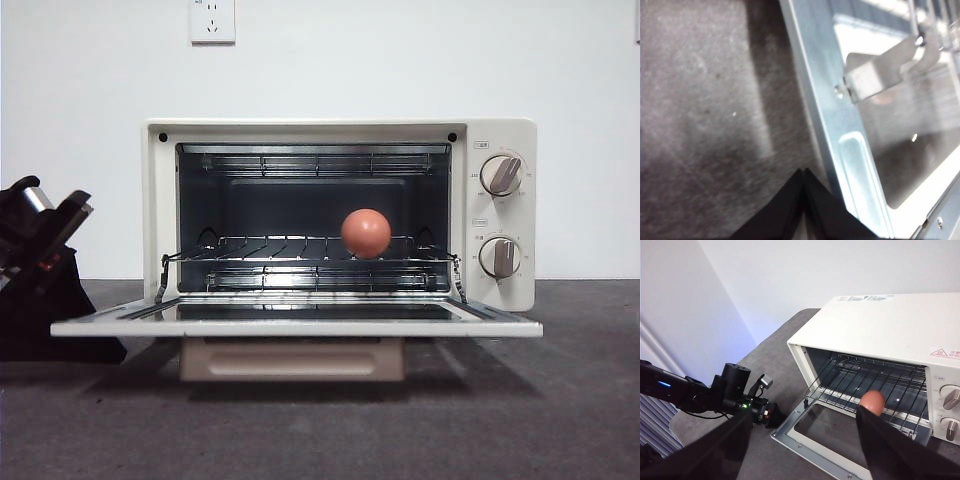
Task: Eggoven
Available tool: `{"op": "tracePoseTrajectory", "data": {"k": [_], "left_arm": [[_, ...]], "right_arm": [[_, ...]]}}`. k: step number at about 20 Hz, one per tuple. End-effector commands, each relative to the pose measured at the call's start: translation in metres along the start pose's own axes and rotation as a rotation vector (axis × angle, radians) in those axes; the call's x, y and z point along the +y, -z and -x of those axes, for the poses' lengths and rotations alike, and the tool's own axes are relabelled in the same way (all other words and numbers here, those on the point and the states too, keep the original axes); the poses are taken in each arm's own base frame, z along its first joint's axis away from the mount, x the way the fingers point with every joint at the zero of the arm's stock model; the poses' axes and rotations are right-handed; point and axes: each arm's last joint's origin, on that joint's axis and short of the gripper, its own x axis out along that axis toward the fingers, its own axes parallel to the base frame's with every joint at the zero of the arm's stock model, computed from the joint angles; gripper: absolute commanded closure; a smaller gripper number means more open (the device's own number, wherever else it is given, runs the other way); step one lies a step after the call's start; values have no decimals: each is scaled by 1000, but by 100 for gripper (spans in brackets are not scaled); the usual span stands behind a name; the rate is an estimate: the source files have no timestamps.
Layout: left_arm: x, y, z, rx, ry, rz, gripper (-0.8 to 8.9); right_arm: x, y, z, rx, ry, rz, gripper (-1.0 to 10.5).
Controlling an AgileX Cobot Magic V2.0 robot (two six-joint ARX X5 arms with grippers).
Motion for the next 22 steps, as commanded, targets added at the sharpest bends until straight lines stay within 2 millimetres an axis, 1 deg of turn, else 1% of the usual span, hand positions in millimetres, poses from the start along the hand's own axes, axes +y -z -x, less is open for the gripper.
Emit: {"op": "tracePoseTrajectory", "data": {"k": [1, 5, 9, 12, 14, 18, 22], "left_arm": [[-5, -10, 0, -38, 111, 10, 807], [-8, -25, 8, -140, 183, 35, 807], [-15, -45, 16, -270, 242, 10, 807], [-22, -62, 19, -312, 264, -15, 807], [-26, -69, 21, -328, 274, -28, 807], [-41, -71, 35, -344, 278, -63, 806], [-59, -66, 52, -338, 244, -127, 806]], "right_arm": [[2, -4, 3, -15, -13, -8, 615], [2, -4, 3, -9, -10, -8, 615], [1, 0, 3, 26, 4, -9, 615], [0, 2, 3, 55, 16, -9, 615], [-1, 5, 3, 76, 25, -10, 615], [-2, 7, 3, 102, 36, -9, 615], [-4, 9, 3, 116, 66, -5, 615]]}}
